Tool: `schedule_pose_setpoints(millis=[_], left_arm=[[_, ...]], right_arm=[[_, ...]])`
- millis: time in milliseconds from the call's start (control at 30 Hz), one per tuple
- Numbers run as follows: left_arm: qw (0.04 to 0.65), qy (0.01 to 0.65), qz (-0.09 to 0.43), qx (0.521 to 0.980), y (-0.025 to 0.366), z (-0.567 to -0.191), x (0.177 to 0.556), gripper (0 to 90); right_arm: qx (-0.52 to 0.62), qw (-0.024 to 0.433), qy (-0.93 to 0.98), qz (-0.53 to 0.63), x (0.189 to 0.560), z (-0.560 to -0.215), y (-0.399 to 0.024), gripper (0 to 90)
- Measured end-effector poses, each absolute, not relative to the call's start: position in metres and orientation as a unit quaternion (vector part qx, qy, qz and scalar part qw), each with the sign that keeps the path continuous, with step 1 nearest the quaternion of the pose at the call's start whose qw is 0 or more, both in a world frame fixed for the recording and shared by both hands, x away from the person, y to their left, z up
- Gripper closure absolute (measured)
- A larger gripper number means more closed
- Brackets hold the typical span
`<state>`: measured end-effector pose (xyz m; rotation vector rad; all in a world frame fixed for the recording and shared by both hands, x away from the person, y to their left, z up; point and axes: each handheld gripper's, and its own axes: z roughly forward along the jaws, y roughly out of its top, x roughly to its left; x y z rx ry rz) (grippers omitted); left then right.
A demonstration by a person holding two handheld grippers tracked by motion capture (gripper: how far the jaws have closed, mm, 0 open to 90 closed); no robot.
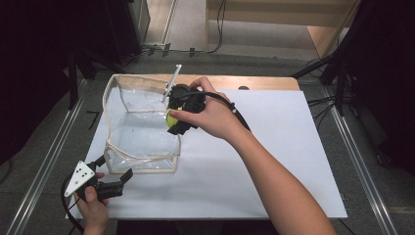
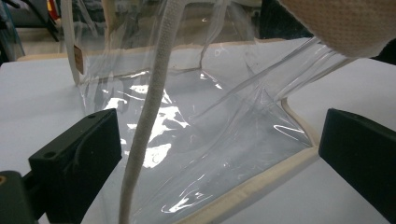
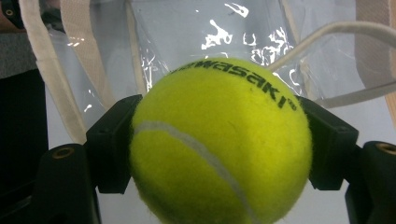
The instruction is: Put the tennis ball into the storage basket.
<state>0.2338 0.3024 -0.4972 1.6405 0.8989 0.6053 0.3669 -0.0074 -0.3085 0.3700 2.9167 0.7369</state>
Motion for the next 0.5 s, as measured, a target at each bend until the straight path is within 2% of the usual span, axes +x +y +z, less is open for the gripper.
schedule_pose_setpoints(millis=[500], left_arm=[[0.552, 0.381, 0.256, 0.696, 0.302, -0.497, 0.234, 0.0]], right_arm=[[0.104, 0.053, 0.962, 0.245, 0.361, -0.312, 0.013, 22.8]])
